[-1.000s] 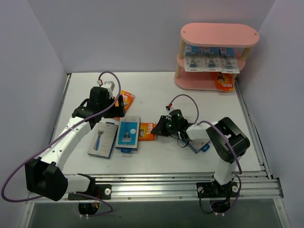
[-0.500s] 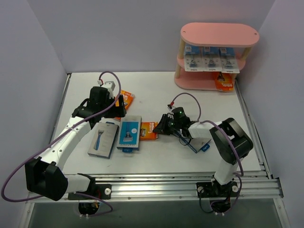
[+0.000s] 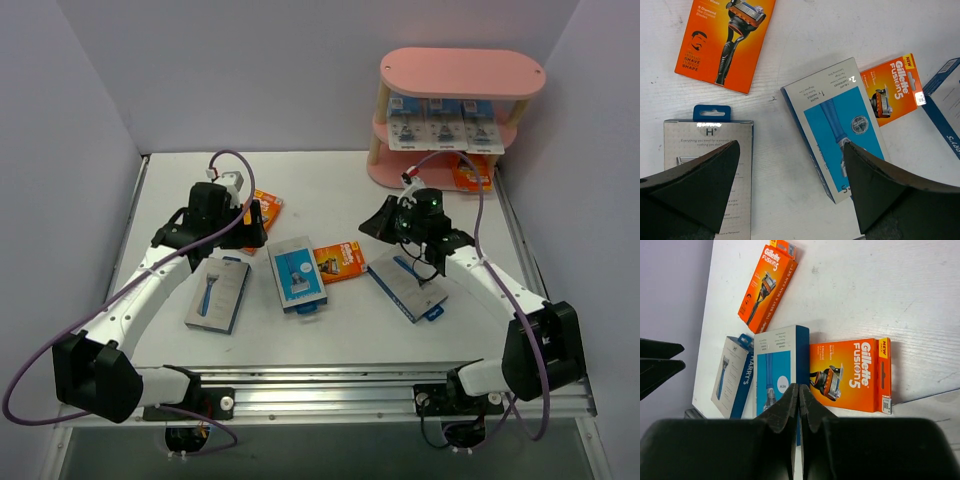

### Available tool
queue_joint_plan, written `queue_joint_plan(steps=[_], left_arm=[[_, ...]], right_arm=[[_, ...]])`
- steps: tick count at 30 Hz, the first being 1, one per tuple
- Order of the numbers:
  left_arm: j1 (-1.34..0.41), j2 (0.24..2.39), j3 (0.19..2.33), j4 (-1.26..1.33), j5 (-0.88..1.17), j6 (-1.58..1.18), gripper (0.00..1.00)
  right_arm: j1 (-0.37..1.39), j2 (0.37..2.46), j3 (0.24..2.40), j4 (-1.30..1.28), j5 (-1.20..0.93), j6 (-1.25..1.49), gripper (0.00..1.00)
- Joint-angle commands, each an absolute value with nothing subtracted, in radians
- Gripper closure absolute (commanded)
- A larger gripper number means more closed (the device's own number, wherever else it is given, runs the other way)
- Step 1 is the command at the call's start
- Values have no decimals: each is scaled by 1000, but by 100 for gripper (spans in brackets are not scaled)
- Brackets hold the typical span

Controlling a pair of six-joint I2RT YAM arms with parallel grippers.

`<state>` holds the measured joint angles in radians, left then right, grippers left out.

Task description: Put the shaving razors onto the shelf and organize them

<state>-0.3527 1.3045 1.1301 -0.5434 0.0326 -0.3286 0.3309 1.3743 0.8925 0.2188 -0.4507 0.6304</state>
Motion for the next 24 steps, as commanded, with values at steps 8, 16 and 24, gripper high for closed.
queue_joint_plan(steps=[8,16,24], left_arm=[[-354,1285,1152,-523,63,-319,6],[-356,1292,1152,-523,63,-319,6],[-354,1299,1160,-540,51,-318,6]], right_arm=[[301,1330,914,68,-426,535,87],[302,1382,835,135,-362,514,0],[293,1471,756,288,-377,528,0]])
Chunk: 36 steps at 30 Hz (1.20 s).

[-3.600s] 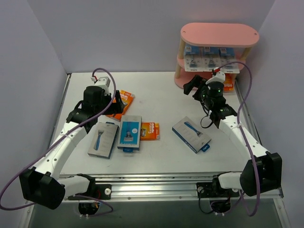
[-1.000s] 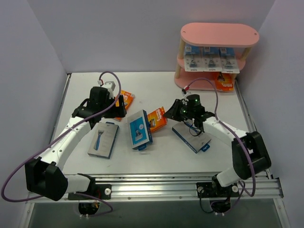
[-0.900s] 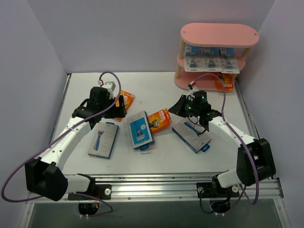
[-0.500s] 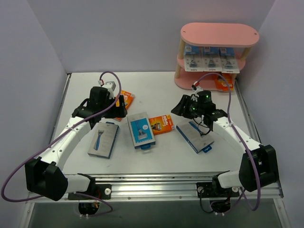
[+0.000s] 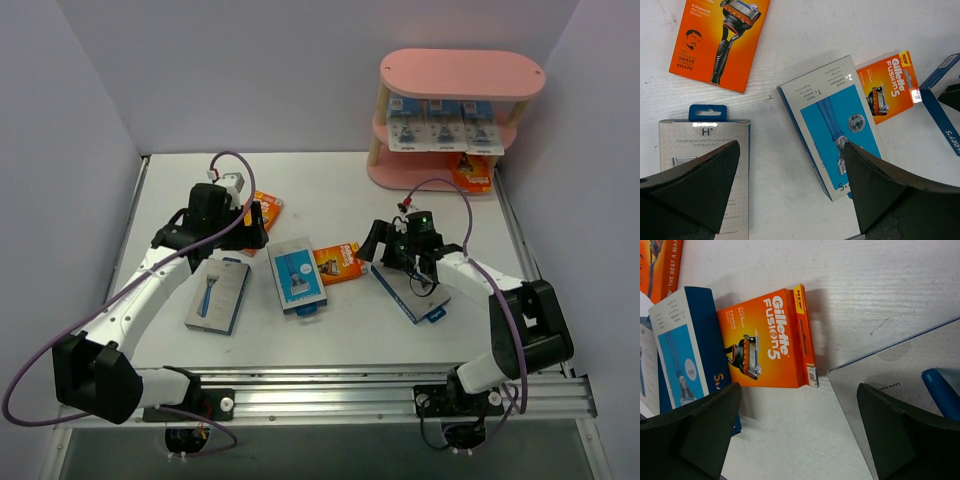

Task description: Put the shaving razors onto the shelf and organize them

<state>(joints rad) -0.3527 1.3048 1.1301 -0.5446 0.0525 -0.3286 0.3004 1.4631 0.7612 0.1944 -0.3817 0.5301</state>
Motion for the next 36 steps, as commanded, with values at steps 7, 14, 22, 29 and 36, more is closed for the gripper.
queue_joint_plan(steps=[7,14,22,29,36], left_arm=[[-354,1305,1160,-537,67,-318,6],[-354,1308,1161,-538,71,-316,6],[-354,1315,1163,-541,72,-314,6],[-354,1321,1164,-543,77,-314,6],[-354,1328,1166,-546,80,-316,6]], right_arm=[[293,1572,839,278,-400,503,26],[295,1649,891,298,-436,502,44],[296,1735,974,238,-451,459,52],[321,1775,980,245,-485,454,55],[344,1819,976,256,-497,457,56]])
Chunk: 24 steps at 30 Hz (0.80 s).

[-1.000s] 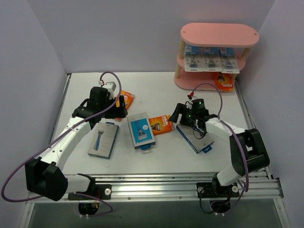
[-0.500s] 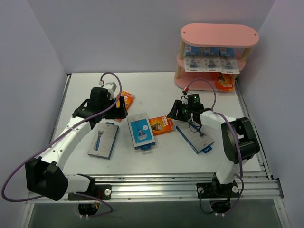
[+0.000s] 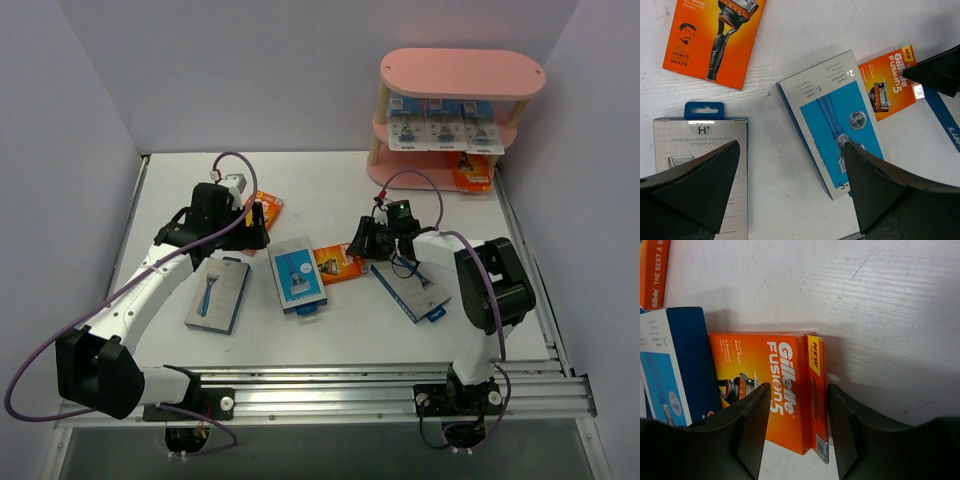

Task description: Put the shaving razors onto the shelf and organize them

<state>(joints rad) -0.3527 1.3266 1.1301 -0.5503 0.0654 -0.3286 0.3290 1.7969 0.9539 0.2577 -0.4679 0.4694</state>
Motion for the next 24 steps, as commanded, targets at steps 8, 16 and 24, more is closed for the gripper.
queue_joint_plan(steps=[8,16,24], left_arm=[[-354,1331,1167,-549,80,-316,6],[-354,1333,1170,-551,78,-316,6],[-354,1328,1170,-552,80,-316,6]], right_arm=[[373,1862,991,270,-518,471,68],[368,1841,992,256,-526,476,100],[342,1769,1048,187,-537,472,100]])
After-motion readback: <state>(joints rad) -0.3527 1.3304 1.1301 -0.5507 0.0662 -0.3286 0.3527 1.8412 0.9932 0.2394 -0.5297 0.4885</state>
